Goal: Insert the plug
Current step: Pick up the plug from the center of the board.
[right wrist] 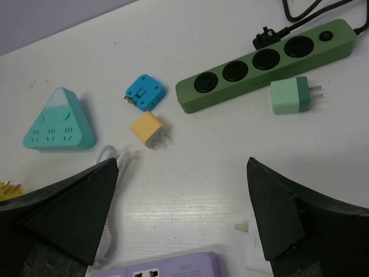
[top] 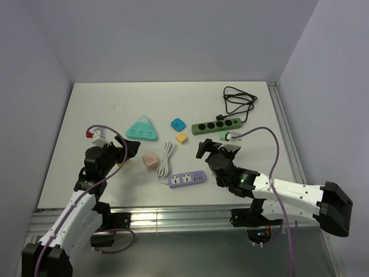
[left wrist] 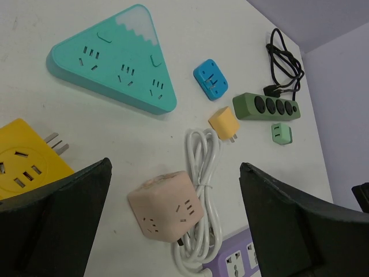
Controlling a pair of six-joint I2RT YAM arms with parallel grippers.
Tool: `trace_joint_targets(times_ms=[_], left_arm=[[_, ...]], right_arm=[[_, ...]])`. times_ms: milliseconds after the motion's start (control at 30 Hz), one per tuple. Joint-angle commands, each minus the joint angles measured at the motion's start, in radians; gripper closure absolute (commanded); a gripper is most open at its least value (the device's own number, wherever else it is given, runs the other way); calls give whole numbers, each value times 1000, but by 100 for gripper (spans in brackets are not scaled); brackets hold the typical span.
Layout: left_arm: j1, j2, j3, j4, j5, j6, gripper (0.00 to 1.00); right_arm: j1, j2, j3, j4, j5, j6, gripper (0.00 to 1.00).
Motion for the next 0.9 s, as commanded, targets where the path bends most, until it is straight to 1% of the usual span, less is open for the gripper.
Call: trace_joint_targets(times_ms=[0, 100, 133, 200, 233, 267, 333, 367, 433, 633, 700, 800, 833, 867], left_arm=[[-3, 17, 37, 9, -12, 9, 0], [-3, 26, 40, 7, -12, 7, 0], [-3, 26, 40, 7, -12, 9, 0], [-3, 20, 37, 7, -14, 9, 1], [-3, 15, 37, 4, -17, 9, 0], [-3, 2, 37, -1, -26, 9, 1], [-3, -21, 32, -5, -30, 7, 1], [-3, -28, 30, -7, -33, 6, 0], [-3, -47, 26, -11, -41, 1, 0], [-3, -115, 24, -47, -108, -17, 0], [-3, -136, 24, -68, -132, -27, 0], [-3, -166, 26, -99, -150, -37, 1], [-3, -173, 29, -109, -155, -37, 0], [-3, -175, 32, -117, -155, -37, 0]], right_arm=[[-8, 12, 26, 11, -5, -3, 0], [-8, 31, 28, 40, -57, -47, 0], [-8, 38, 29, 65, -107, -76, 0], [-7, 73, 31, 100, -161, -119, 2], [-7, 87, 37, 124, -201, -153, 3], [-7, 113, 49, 141, -300, -177, 7], [10, 138, 57, 183, -359, -214, 8], [18, 147, 64, 195, -420, -228, 8], [30, 178, 81, 207, -471, -260, 8], [43, 299, 235, 74, -537, -222, 10], [55, 314, 279, 51, -555, -202, 10], [66, 351, 342, 20, -610, -219, 11], [67, 394, 373, -12, -637, -218, 11], [69, 425, 447, -51, -629, -211, 11]])
